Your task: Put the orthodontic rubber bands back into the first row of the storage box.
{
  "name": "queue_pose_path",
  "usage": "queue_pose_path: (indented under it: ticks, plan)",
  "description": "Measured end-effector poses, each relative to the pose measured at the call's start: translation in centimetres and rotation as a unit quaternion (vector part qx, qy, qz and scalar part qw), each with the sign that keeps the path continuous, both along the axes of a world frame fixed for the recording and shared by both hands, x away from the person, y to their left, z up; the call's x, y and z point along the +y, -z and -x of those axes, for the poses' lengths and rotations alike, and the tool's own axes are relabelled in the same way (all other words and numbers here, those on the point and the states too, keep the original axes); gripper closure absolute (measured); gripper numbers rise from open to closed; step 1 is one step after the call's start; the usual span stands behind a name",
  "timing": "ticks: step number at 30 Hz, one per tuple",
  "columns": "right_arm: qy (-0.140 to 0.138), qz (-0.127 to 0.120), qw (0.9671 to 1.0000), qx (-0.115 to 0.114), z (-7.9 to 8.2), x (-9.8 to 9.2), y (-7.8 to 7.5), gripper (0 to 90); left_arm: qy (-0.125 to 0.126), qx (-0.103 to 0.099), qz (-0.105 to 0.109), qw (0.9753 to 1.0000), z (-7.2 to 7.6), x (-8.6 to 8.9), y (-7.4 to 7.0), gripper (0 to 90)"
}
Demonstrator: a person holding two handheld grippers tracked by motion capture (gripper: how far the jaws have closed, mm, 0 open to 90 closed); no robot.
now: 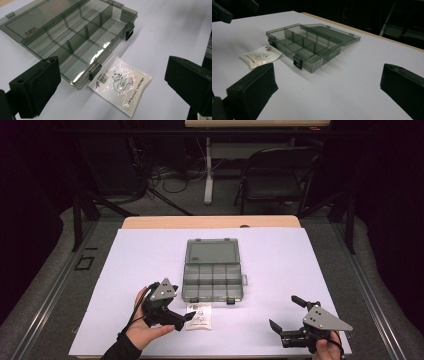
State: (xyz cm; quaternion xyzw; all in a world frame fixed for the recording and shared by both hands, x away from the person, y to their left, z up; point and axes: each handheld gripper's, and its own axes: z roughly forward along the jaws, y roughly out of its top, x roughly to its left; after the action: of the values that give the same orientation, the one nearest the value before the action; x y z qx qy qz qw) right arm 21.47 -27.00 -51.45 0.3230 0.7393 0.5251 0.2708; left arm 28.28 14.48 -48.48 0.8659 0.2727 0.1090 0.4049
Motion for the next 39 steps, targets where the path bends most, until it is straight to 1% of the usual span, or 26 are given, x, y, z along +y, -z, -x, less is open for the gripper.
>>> queue_pose_path:
  ticks: [1, 2, 3, 5, 10, 11, 12, 14, 17, 20, 22, 25, 26, 27, 28, 29, 30, 31, 32, 33, 34, 36, 37, 39]
  plan:
    - [0.000, 0.000, 1.0000, 0.000, 0.0, 0.0, 0.0, 0.0, 0.005, 0.003, -0.010, 0.9999, -0.1, -0.3, 0.1, 0.9]
    - [0.000, 0.000, 1.0000, 0.000, 0.0, 0.0, 0.0, 0.0, 0.005, 0.003, -0.010, 0.9999, -0.1, -0.3, 0.1, 1.6]
    - [0.001, 0.000, 1.0000, 0.000, 0.0, 0.0, 0.0, 0.0, 0.008, 0.007, -0.020, 0.9997, -0.2, -0.7, 0.2, 2.5]
    - [0.001, -0.005, 1.0000, -0.004, 0.0, 0.1, 0.0, 0.0, 0.013, 0.010, -0.028, 0.9995, -0.3, -1.0, 0.4, 2.8]
    - [0.000, -0.005, 1.0000, -0.004, 0.0, 0.1, 0.0, 0.0, 0.021, 0.015, -0.048, 0.9985, -0.4, -1.8, 1.0, 4.7]
    - [0.000, -0.004, 1.0000, -0.005, 0.0, 0.1, 0.0, 0.0, 0.026, 0.020, -0.051, 0.9982, -0.4, -2.0, 1.2, 6.6]
    - [-0.001, -0.005, 1.0000, -0.005, 0.1, 0.1, 0.0, 0.0, 0.026, 0.020, -0.051, 0.9982, -0.4, -2.0, 1.2, 9.6]
    - [-0.001, -0.005, 1.0000, -0.006, 0.1, 0.0, 0.0, 0.0, 0.035, 0.017, -0.060, 0.9974, -0.3, -2.3, 1.5, 16.2]
    - [-0.001, -0.006, 1.0000, -0.005, 0.1, 0.0, -0.1, 0.0, 0.038, 0.020, -0.070, 0.9966, -0.1, -2.8, 1.9, 16.8]
    - [-0.002, -0.006, 1.0000, -0.006, 0.1, 0.0, -0.1, 0.0, 0.048, 0.021, -0.082, 0.9953, 0.0, -3.3, 2.3, 23.0]
    - [-0.002, -0.005, 1.0000, -0.007, 0.1, 0.0, -0.1, 0.0, 0.057, 0.020, -0.092, 0.9939, 0.2, -3.6, 2.6, 28.1]
    - [-0.002, -0.005, 1.0000, -0.006, 0.1, 0.0, -0.1, 0.0, 0.072, 0.017, -0.111, 0.9910, 0.5, -4.0, 2.9, 33.5]
    - [-0.002, -0.006, 1.0000, -0.007, 0.1, 0.0, -0.1, 0.0, 0.072, 0.017, -0.111, 0.9910, 0.5, -4.0, 2.9, 34.4]
    - [-0.002, -0.006, 1.0000, -0.007, 0.1, 0.0, -0.1, 0.0, 0.077, 0.017, -0.121, 0.9895, 0.5, -4.2, 3.2, 35.3]
    - [-0.002, -0.006, 1.0000, -0.007, 0.1, 0.0, -0.1, 0.0, 0.077, 0.017, -0.121, 0.9895, 0.5, -4.2, 3.2, 38.8]
    - [-0.001, -0.009, 0.9999, -0.010, 0.1, 0.1, 0.0, 0.0, 0.090, 0.021, -0.129, 0.9874, 0.6, -4.3, 3.4, 44.1]
    - [-0.002, -0.006, 1.0000, -0.007, 0.1, 0.0, -0.1, 0.0, 0.090, 0.021, -0.129, 0.9874, 0.6, -4.3, 3.4, 43.8]
    - [-0.002, -0.006, 1.0000, -0.006, 0.1, 0.0, -0.1, 0.0, 0.098, 0.022, -0.140, 0.9852, 0.7, -4.5, 3.7, 44.0]
    - [-0.002, -0.006, 1.0000, -0.005, 0.1, 0.0, 0.0, 0.0, 0.098, 0.022, -0.140, 0.9852, 0.7, -4.5, 3.7, 44.8]
    - [-0.003, -0.005, 1.0000, -0.005, 0.1, 0.0, 0.0, 0.0, 0.102, 0.023, -0.152, 0.9828, 0.8, -4.6, 4.0, 45.5]
    - [-0.003, -0.006, 1.0000, -0.003, 0.1, 0.0, 0.0, 0.0, 0.104, 0.024, -0.157, 0.9819, 0.8, -4.7, 4.1, 45.6]
    - [-0.002, -0.008, 1.0000, -0.005, 0.1, 0.1, 0.0, 0.0, 0.112, 0.027, -0.159, 0.9805, 0.8, -4.8, 4.3, 46.3]
    - [-0.002, -0.008, 1.0000, -0.005, 0.1, 0.1, 0.0, 0.0, 0.113, 0.021, -0.164, 0.9797, 0.9, -4.8, 4.4, 46.4]
    - [-0.003, -0.006, 1.0000, -0.005, 0.1, 0.1, 0.0, 0.0, 0.111, 0.024, -0.170, 0.9788, 0.9, -4.9, 4.4, 47.3]
